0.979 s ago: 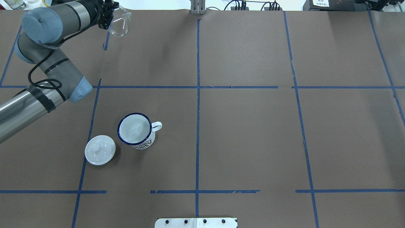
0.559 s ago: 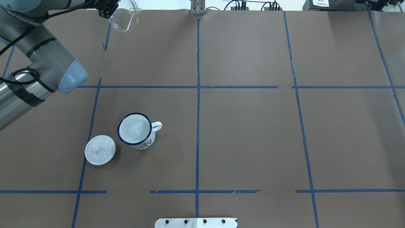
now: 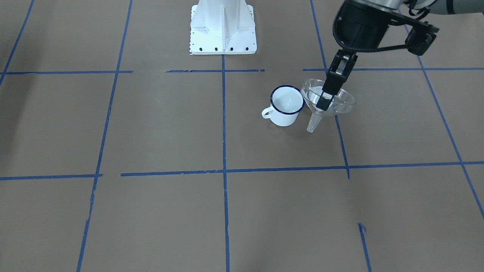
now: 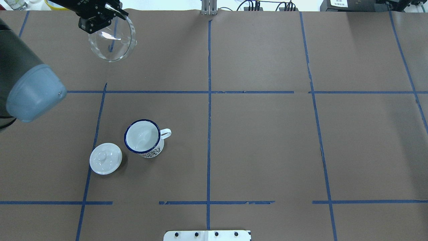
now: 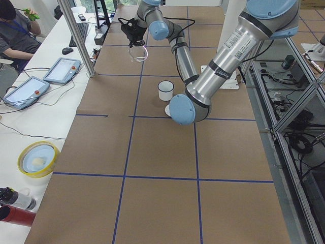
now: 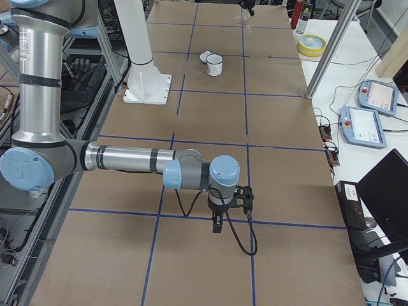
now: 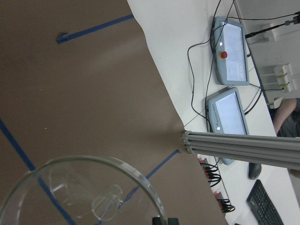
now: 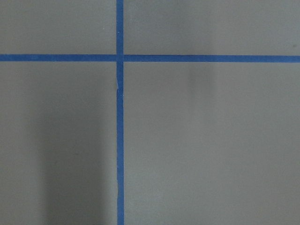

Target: Place funnel on cup

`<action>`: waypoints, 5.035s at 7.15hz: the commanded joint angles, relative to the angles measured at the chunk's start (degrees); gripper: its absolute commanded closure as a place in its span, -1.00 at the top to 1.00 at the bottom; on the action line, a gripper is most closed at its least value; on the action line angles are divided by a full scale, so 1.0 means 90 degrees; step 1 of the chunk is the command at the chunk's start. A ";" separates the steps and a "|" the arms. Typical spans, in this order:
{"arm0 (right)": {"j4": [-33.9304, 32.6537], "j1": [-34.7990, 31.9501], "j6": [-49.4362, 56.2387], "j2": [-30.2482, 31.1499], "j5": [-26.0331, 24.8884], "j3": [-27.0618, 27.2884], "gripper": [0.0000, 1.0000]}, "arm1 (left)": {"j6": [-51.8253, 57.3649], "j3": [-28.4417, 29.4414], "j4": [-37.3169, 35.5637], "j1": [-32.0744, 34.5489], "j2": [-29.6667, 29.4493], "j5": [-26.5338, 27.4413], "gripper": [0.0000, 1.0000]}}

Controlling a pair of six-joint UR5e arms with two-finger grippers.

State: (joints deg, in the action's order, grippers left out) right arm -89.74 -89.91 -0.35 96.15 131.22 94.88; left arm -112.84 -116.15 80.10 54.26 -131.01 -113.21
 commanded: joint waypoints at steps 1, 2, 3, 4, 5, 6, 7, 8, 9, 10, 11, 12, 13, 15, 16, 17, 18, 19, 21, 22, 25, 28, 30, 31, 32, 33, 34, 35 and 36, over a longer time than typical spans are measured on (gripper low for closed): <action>0.0000 0.0000 0.0000 0.0000 0.0000 0.0004 1.00 | 0.1680 -0.0171 -0.1911 -0.0673 -0.0307 -0.0243 -1.00; 0.0000 0.0000 0.0000 0.0000 0.0000 0.0004 1.00 | 0.2355 -0.0151 -0.2449 -0.0977 -0.0307 -0.0243 -1.00; 0.0000 0.0000 0.0000 0.0000 0.0000 0.0004 1.00 | 0.2603 -0.0093 -0.2513 -0.1279 -0.0239 -0.0205 -1.00; 0.0000 0.0000 0.0000 0.0000 0.0000 0.0004 1.00 | 0.2606 -0.0035 -0.2475 -0.1659 -0.0190 -0.0195 -1.00; 0.0000 0.0000 0.0000 0.0000 0.0000 0.0004 1.00 | 0.2577 0.0285 -0.2049 -0.1934 -0.0016 -0.0194 -1.00; 0.0000 0.0000 0.0000 0.0000 0.0000 0.0004 1.00 | 0.2548 0.0559 -0.1349 -0.2014 0.0295 -0.0059 -1.00; 0.0000 0.0000 0.0000 0.0000 0.0000 0.0004 1.00 | 0.2547 0.0707 -0.1071 -0.2083 0.0434 0.0087 -1.00; 0.0000 0.0000 0.0000 0.0000 0.0000 0.0004 1.00 | 0.2557 0.0834 -0.1001 -0.2093 0.0435 0.0089 -1.00; 0.0000 0.0000 0.0000 0.0000 0.0000 0.0004 1.00 | 0.2547 0.1038 -0.0748 -0.2103 0.0435 0.0089 -1.00; 0.0000 0.0000 0.0000 0.0000 0.0000 0.0004 1.00 | 0.2547 0.1359 -0.0427 -0.2103 0.0435 0.0089 -1.00; 0.0000 0.0000 0.0000 0.0000 0.0000 0.0004 1.00 | 0.2557 0.1440 -0.0327 -0.2103 0.0445 0.0089 -1.00; 0.0000 0.0000 0.0000 0.0000 0.0000 0.0004 1.00 | 0.2576 0.1450 -0.0316 -0.2132 0.0455 0.0089 -1.00; 0.0000 0.0000 0.0000 0.0000 0.0000 0.0004 1.00 | 0.2606 0.1450 -0.0316 -0.2151 0.0464 0.0089 -1.00; 0.0000 0.0000 0.0000 0.0000 0.0000 0.0004 1.00 | 0.2616 0.1460 -0.0316 -0.2152 0.0455 0.0089 -0.62; 0.0000 0.0000 0.0000 0.0000 0.0000 0.0004 1.00 | 0.2616 0.1450 -0.0316 -0.2210 0.0455 0.0089 -0.21; 0.0000 0.0000 0.0000 0.0000 0.0000 0.0004 1.00 | 0.2616 0.1450 -0.0316 -0.2239 0.0455 0.0089 -0.11; 0.0000 0.0000 0.0000 0.0000 0.0000 -0.0005 1.00 | 0.2625 0.1431 -0.0316 -0.2240 0.0464 0.0098 0.46; 0.0000 0.0000 0.0000 0.0000 0.0000 0.0004 1.00 | 0.2625 0.1305 -0.0345 -0.2230 0.0484 0.0118 0.99; 0.0000 0.0000 0.0000 0.0000 0.0000 -0.0005 1.00 | 0.3594 0.0402 -0.0346 -0.1920 0.0969 0.0108 1.00; 0.0000 0.0000 0.0000 0.0000 0.0000 -0.0006 1.00 | 0.4559 -0.0107 -0.0307 -0.1405 0.1349 0.0041 1.00; 0.0000 0.0000 0.0000 0.0000 0.0000 -0.0006 1.00 | 0.7741 -0.0230 0.0704 0.0634 0.2996 -0.1128 1.00; 0.0000 0.0000 0.0000 0.0000 0.0000 -0.0006 1.00 | 1.1148 0.0373 0.1400 0.2440 0.4912 -0.1356 1.00; 0.0000 0.0000 0.0000 0.0000 0.0000 -0.0005 1.00 | 1.2756 0.1124 0.1500 0.3895 0.5492 -0.1705 1.00; 0.0000 0.0000 0.0000 0.0000 0.0000 -0.0006 1.00 | 1.2801 0.1573 0.1491 0.4609 0.5793 -0.2627 1.00; 0.0000 0.0000 0.0000 0.0000 0.0000 -0.0006 1.00 | 1.2782 0.1790 0.1490 0.4703 0.5970 -0.2984 1.00; 0.0000 0.0000 0.0000 0.0000 0.0000 -0.0006 1.00 | 1.2801 0.1773 0.1500 0.4743 0.5953 -0.2949 1.00; 0.0000 0.0000 0.0000 0.0000 0.0000 -0.0006 1.00 | 1.2801 0.1734 0.1452 0.4743 0.5943 -0.2871 1.00; 0.0000 0.0000 0.0000 0.0000 0.0000 -0.0006 1.00 | 1.2811 0.1647 0.1432 0.4666 0.5943 -0.2764 1.00; 0.0000 0.0000 0.0000 0.0000 0.0000 0.0004 1.00 | 1.2830 0.1646 0.1403 0.4558 0.5914 -0.2540 1.00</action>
State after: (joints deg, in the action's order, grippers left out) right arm -89.74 -89.91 -0.35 96.15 131.22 94.84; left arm 2.46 -101.08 93.03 96.17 -77.61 -137.92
